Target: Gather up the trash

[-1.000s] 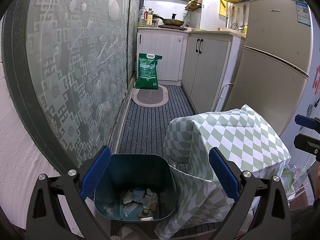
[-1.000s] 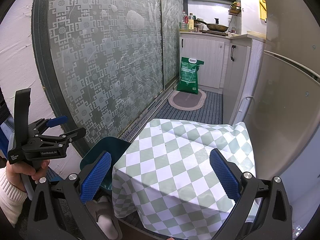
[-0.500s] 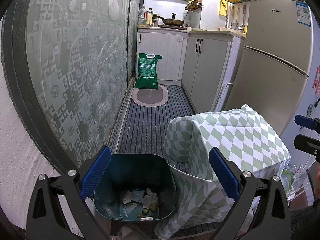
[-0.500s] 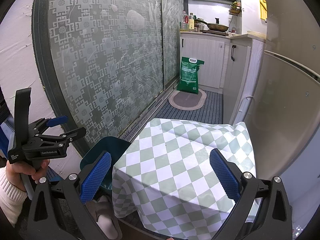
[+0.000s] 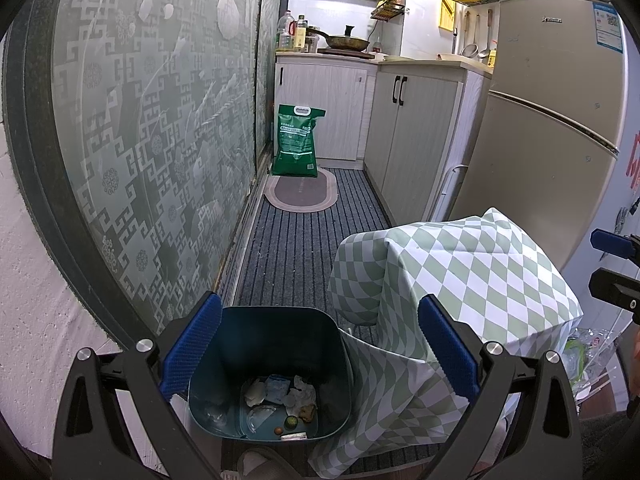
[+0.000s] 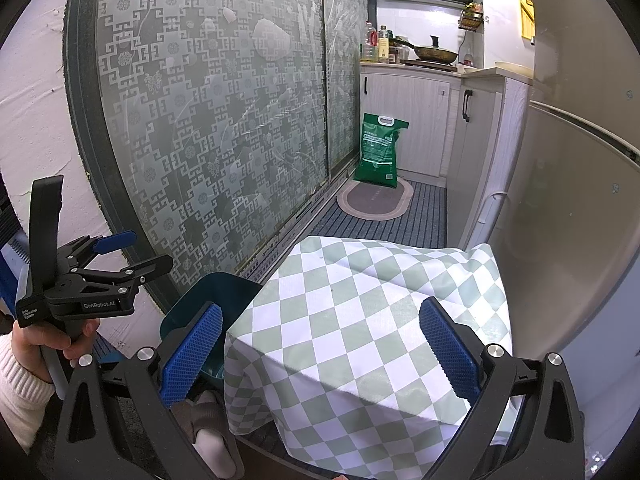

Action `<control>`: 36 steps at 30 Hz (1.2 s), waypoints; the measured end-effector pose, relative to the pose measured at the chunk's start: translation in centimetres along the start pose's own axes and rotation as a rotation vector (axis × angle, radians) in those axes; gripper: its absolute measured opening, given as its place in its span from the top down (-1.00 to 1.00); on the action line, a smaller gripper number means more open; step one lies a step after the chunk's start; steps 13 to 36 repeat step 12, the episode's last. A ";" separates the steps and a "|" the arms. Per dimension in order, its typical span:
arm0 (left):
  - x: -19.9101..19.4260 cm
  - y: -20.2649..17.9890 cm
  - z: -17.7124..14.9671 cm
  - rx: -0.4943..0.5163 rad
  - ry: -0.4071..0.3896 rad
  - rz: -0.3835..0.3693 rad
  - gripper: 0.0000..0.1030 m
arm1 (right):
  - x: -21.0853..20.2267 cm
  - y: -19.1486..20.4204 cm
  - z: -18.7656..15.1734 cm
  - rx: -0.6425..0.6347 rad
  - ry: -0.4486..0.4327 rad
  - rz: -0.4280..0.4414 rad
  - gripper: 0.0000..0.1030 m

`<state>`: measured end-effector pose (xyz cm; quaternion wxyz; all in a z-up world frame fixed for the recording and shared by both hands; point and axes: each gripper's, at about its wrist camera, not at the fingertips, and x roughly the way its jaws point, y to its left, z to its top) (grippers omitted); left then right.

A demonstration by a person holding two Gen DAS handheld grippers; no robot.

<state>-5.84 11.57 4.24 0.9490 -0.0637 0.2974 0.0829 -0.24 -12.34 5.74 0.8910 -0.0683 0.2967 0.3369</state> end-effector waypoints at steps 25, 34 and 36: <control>0.0 -0.1 -0.4 -0.002 0.001 -0.003 -0.94 | -0.1 -0.2 0.0 0.001 0.000 -0.001 -0.94; 0.0 -0.1 -0.4 -0.002 0.001 -0.003 -0.94 | -0.1 -0.2 0.0 0.001 0.000 -0.001 -0.94; 0.0 -0.1 -0.4 -0.002 0.001 -0.003 -0.94 | -0.1 -0.2 0.0 0.001 0.000 -0.001 -0.94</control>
